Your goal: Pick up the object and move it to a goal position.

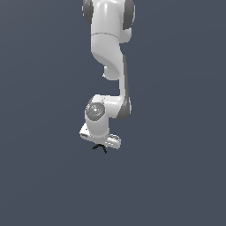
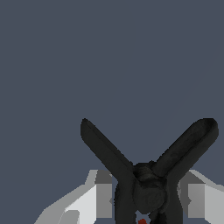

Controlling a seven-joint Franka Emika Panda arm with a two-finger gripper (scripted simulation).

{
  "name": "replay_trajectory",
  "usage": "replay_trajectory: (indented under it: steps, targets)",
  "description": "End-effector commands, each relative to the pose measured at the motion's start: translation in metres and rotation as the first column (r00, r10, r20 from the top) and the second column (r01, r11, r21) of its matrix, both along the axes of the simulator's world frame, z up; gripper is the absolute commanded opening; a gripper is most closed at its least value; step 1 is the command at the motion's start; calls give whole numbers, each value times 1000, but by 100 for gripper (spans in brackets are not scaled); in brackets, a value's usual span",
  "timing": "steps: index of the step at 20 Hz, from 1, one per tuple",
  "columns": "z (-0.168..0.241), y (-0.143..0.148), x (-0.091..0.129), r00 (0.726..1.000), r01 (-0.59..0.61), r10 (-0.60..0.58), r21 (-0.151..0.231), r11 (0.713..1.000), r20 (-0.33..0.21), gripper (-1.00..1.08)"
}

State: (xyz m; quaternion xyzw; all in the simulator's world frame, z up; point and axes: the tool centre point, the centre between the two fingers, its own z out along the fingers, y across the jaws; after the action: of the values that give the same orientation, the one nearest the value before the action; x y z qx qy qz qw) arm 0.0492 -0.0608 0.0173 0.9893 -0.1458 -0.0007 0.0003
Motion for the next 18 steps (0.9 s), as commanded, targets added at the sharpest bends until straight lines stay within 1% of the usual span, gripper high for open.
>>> replay_trajectory:
  steps: [1,5,14,18]
  targets:
    - [7,10,2,1000,-2,2,0,1000,1,-100]
    - [25,36,7,1000,-2,2,0,1000,1,-100]
    - [81,119,23,1000,-1,1,0,1000,1,-100]
    - [97,143,28,1000,-1,1,0,1000,1,-100]
